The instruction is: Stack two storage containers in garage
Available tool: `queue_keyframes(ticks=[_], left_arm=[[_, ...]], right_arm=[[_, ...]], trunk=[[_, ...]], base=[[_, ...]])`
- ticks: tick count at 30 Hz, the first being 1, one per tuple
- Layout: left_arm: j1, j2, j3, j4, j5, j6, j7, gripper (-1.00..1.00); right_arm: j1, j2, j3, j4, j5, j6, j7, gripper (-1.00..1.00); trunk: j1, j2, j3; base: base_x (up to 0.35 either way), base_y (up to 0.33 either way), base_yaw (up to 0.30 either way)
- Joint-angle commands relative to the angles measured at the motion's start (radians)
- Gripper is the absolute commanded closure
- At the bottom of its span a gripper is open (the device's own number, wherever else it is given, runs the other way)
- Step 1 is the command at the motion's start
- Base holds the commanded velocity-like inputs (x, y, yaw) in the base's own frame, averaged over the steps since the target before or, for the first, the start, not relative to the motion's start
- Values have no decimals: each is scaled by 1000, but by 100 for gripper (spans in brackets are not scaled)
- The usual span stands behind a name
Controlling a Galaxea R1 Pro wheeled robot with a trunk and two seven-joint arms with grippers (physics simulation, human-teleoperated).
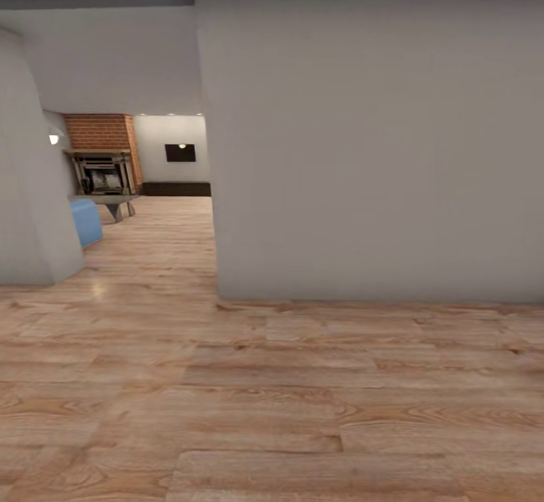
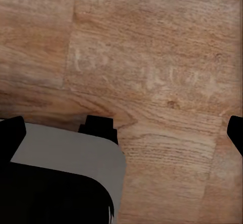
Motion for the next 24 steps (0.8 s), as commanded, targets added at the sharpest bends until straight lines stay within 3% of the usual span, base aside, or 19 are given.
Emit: queue_keyframes(ticks=[1,24], left_arm=[[0,0,-8,0,9,-1,0,-100],[0,0,-8,0,9,-1,0,-100]], right_arm=[[-1,0,8,3,-10,-6,3,-100],[-1,12,4,2,-13,-4,-14,-100]], trunk=[[1,0,-1],[1,0,-1]], base=[[327,0,0],[327,0,0]])
